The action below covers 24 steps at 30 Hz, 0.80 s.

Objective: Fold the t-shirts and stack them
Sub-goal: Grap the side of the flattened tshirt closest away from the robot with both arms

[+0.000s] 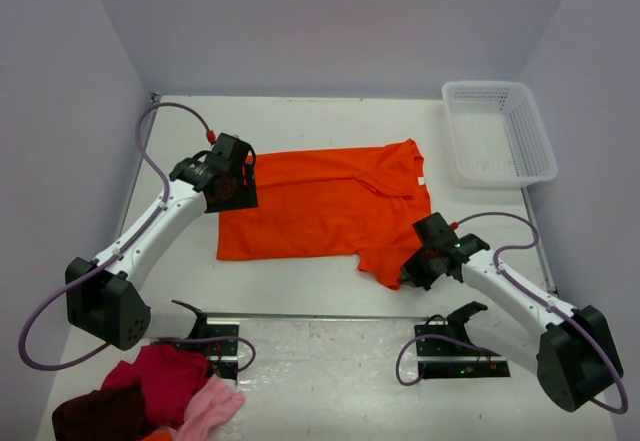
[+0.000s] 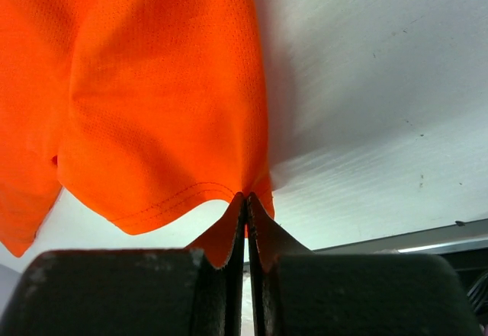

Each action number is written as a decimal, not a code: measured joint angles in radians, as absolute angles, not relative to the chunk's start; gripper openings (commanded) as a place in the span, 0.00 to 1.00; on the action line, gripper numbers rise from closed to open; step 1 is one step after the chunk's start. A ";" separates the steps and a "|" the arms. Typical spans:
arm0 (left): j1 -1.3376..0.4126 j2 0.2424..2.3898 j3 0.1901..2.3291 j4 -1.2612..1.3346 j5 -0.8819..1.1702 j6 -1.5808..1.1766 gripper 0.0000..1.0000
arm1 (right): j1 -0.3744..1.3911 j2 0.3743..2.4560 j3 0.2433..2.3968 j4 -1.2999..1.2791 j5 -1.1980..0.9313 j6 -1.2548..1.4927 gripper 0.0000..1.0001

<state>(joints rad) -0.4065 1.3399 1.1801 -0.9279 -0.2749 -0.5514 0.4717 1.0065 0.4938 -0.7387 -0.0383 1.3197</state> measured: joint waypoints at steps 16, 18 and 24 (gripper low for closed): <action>-0.406 1.345 1.148 -0.956 -0.235 -0.566 0.72 | 0.489 1.235 0.575 -0.650 -0.047 1.192 0.41; -0.406 1.348 1.148 -0.955 -0.231 -0.566 0.72 | 0.504 1.243 0.606 -0.651 -0.042 1.176 0.44; -0.406 1.348 1.148 -0.949 -0.223 -0.566 0.72 | 0.531 1.203 0.641 -0.676 -0.039 1.185 0.45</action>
<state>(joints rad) -0.4065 1.3483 1.1477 -0.9489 -0.2226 -0.5655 0.5308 1.2026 0.6415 -0.6762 -0.0387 1.1851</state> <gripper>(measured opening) 0.715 0.447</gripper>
